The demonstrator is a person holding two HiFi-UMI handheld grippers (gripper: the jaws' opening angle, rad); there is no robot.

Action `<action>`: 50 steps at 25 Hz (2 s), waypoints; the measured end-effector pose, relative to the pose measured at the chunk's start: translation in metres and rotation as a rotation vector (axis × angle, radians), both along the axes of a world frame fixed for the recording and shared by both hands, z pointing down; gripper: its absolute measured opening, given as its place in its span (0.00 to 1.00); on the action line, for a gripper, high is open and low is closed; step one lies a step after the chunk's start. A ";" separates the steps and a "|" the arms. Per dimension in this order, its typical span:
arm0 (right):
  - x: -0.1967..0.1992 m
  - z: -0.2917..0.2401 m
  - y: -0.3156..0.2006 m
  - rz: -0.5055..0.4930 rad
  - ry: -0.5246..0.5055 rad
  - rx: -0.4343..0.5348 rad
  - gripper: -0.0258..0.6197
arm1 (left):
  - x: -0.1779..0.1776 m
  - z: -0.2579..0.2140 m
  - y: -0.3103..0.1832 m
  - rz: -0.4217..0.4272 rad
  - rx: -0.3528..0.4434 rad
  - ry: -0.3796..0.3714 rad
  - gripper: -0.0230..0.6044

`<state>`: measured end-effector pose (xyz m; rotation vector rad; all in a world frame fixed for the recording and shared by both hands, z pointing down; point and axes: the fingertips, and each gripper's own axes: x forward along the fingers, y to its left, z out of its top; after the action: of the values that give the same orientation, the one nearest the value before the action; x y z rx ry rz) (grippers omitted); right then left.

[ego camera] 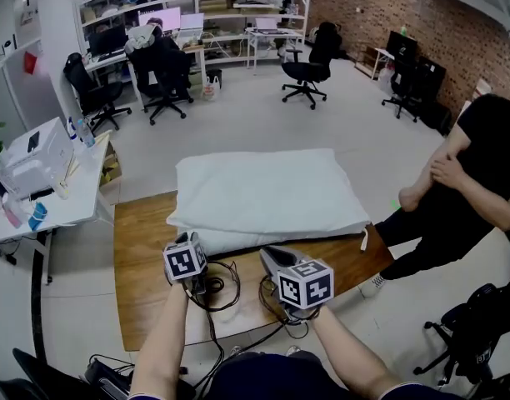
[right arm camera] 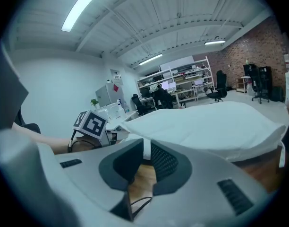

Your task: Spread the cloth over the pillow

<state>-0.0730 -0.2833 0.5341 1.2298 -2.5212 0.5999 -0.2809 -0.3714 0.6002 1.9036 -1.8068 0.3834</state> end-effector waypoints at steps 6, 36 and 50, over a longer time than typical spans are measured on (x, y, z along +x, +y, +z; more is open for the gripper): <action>0.007 -0.002 -0.008 0.053 0.014 -0.005 0.10 | -0.009 0.014 -0.021 -0.008 -0.012 -0.001 0.22; -0.002 0.000 -0.001 0.050 0.028 -0.020 0.10 | -0.027 -0.001 0.014 -0.023 0.045 0.058 0.06; -0.053 -0.002 0.013 -0.045 -0.011 -0.014 0.10 | -0.052 -0.002 0.063 0.144 -0.096 -0.023 0.06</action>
<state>-0.1256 -0.2704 0.5318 1.1642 -2.5423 0.6147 -0.3326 -0.3079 0.5983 1.9744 -1.6394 0.5339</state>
